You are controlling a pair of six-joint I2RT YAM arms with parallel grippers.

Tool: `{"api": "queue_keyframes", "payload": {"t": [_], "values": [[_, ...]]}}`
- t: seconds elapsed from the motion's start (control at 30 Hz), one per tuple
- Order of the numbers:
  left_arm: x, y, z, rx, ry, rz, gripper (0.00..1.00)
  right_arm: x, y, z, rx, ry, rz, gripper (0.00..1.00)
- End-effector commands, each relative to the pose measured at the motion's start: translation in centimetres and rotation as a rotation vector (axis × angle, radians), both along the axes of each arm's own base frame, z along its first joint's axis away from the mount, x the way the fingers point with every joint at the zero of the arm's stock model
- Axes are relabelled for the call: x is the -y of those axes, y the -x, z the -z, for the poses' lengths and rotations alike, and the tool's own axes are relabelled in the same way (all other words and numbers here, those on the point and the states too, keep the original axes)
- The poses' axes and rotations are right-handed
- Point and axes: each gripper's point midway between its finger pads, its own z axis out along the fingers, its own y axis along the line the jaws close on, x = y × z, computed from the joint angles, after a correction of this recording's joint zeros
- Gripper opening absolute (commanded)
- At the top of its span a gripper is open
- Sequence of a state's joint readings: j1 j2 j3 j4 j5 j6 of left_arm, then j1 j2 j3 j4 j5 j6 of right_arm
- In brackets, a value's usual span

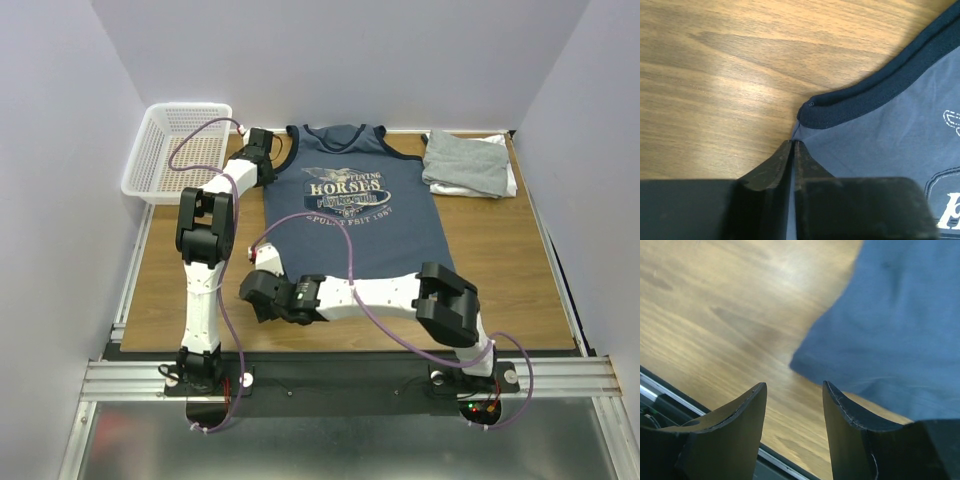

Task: Fold and stack the tank tops
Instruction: Fold the tank top

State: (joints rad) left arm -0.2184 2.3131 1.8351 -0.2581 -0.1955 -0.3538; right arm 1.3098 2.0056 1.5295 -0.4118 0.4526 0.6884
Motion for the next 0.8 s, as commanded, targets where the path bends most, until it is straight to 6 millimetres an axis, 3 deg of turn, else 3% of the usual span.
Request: {"api": "queue_keyframes", "payload": {"t": [0.0, 0.2, 0.37, 0.57, 0.77], "values": [[-1.1, -0.9, -2.1, 0.051, -0.018, -0.017, 0.11, -1.5, -0.5, -0.2, 0.067, -0.008, 0.018, 0.54], [-0.9, -1.2, -2.5, 0.065, -0.012, -0.002, 0.06, -1.9, -0.8, 1.3, 0.104, 0.031, 0.038, 0.48], [-0.8, -1.5, -2.9, 0.074, -0.008, 0.001, 0.05, -1.9, -1.2, 1.0, 0.152, 0.046, 0.055, 0.45], [-0.9, -1.5, -3.3, 0.081, -0.008, 0.005, 0.05, -2.5, -0.2, -0.8, 0.205, 0.030, 0.049, 0.45], [-0.9, -1.5, -3.4, 0.083, -0.007, 0.009, 0.05, -2.9, -0.5, 0.4, 0.217, 0.057, 0.049, 0.45]]}}
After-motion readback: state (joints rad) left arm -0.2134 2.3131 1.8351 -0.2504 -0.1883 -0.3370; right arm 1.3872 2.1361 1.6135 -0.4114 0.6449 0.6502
